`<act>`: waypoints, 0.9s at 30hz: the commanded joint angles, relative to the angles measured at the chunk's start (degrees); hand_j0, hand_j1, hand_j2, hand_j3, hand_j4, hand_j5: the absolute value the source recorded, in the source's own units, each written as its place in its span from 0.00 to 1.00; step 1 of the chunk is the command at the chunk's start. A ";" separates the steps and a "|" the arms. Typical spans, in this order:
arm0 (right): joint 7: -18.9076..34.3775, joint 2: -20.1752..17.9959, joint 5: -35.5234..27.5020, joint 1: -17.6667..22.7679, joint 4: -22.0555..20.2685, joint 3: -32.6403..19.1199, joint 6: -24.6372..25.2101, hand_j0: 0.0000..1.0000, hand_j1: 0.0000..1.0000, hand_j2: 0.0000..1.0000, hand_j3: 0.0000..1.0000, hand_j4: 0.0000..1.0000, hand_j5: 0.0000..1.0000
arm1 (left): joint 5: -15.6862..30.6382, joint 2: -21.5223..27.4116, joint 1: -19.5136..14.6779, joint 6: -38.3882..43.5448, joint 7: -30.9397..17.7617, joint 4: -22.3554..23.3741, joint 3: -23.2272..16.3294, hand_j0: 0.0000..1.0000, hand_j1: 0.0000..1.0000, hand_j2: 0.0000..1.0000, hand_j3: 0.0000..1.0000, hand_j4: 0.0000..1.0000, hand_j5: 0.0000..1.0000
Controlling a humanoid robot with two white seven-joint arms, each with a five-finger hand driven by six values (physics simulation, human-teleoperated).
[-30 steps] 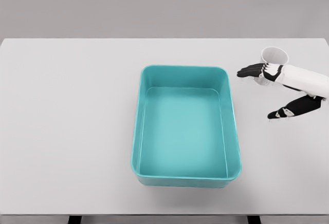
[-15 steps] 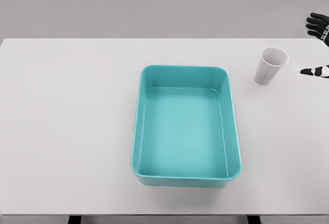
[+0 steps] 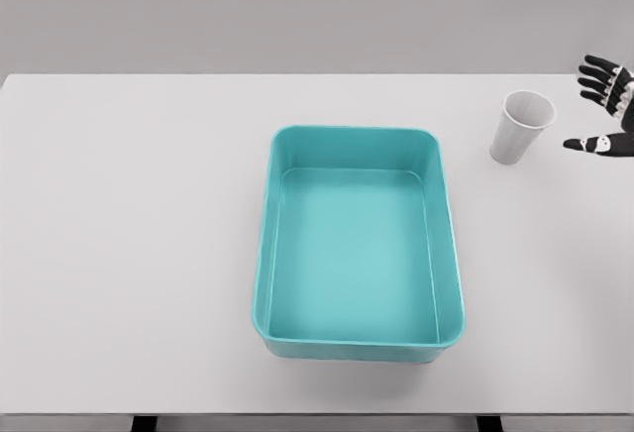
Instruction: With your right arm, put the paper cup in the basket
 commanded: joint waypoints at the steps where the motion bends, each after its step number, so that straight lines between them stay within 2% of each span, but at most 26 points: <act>1: -0.01 0.65 0.41 -0.09 3.28 0.11 -0.32 1.00 1.00 1.00 1.00 1.00 1.00 | 0.01 0.00 0.00 0.06 -0.01 -0.01 0.01 1.00 1.00 1.00 1.00 1.00 1.00; 6: -0.01 3.20 0.50 -2.81 9.17 0.81 -1.64 1.00 1.00 1.00 1.00 1.00 1.00 | 0.01 0.00 0.00 -0.03 -0.01 -0.01 0.01 1.00 1.00 1.00 1.00 1.00 1.00; 10: -0.01 6.54 3.75 -4.83 11.89 1.34 -2.86 1.00 1.00 1.00 1.00 1.00 1.00 | 0.01 0.00 0.00 -0.03 -0.01 -0.01 0.01 1.00 1.00 1.00 1.00 1.00 1.00; 15: -0.01 6.63 4.28 -5.01 13.13 1.43 -3.31 1.00 1.00 1.00 1.00 1.00 1.00 | 0.01 0.00 0.00 -0.03 -0.01 -0.01 0.01 1.00 1.00 1.00 1.00 1.00 1.00; 19: -0.01 7.25 5.16 -6.06 17.26 1.43 -5.41 1.00 1.00 1.00 1.00 1.00 1.00 | 0.01 0.00 0.00 0.06 -0.01 -0.01 0.01 1.00 1.00 1.00 1.00 1.00 1.00; 27: -0.01 7.33 5.16 -6.15 18.40 1.34 -7.08 1.00 1.00 1.00 1.00 1.00 1.00 | 0.01 0.00 0.00 -0.03 -0.01 -0.01 0.01 1.00 1.00 1.00 1.00 1.00 1.00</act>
